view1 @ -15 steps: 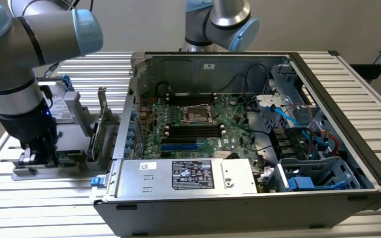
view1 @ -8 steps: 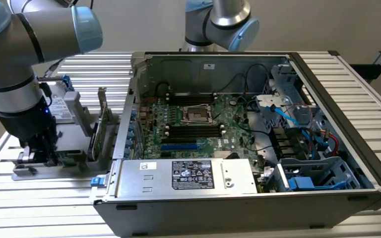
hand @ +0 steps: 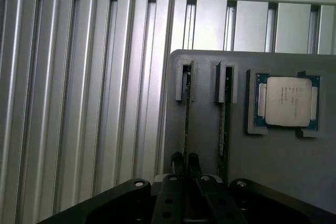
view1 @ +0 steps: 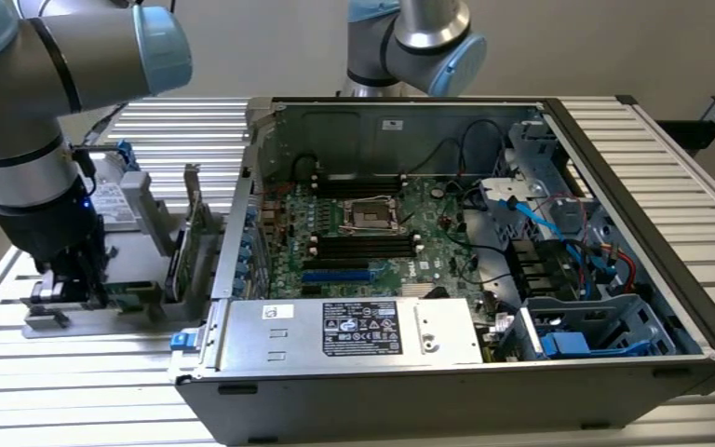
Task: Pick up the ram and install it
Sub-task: 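Pick up the ram and move it above insertion slot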
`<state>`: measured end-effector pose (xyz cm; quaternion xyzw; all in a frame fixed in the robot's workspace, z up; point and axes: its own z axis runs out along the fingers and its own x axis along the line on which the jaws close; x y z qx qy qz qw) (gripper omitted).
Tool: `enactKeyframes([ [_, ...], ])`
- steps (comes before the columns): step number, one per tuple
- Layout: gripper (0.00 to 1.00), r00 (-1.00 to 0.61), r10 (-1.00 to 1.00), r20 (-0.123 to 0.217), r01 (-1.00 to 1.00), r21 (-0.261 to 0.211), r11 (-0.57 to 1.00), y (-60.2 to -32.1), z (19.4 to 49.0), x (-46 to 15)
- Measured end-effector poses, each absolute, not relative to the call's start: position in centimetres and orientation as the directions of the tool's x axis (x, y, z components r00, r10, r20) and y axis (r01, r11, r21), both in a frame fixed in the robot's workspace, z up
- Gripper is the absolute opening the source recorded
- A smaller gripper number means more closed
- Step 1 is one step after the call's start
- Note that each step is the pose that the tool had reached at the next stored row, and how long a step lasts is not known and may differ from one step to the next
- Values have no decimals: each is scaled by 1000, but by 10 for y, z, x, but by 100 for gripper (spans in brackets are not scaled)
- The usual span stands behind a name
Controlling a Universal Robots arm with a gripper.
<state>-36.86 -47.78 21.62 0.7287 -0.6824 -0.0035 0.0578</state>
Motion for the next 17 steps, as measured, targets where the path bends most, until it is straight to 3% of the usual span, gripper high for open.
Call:
enactKeyframes([
  [17, 14, 69, -995, 70, -994, 89, -62, -477, 273, -353],
])
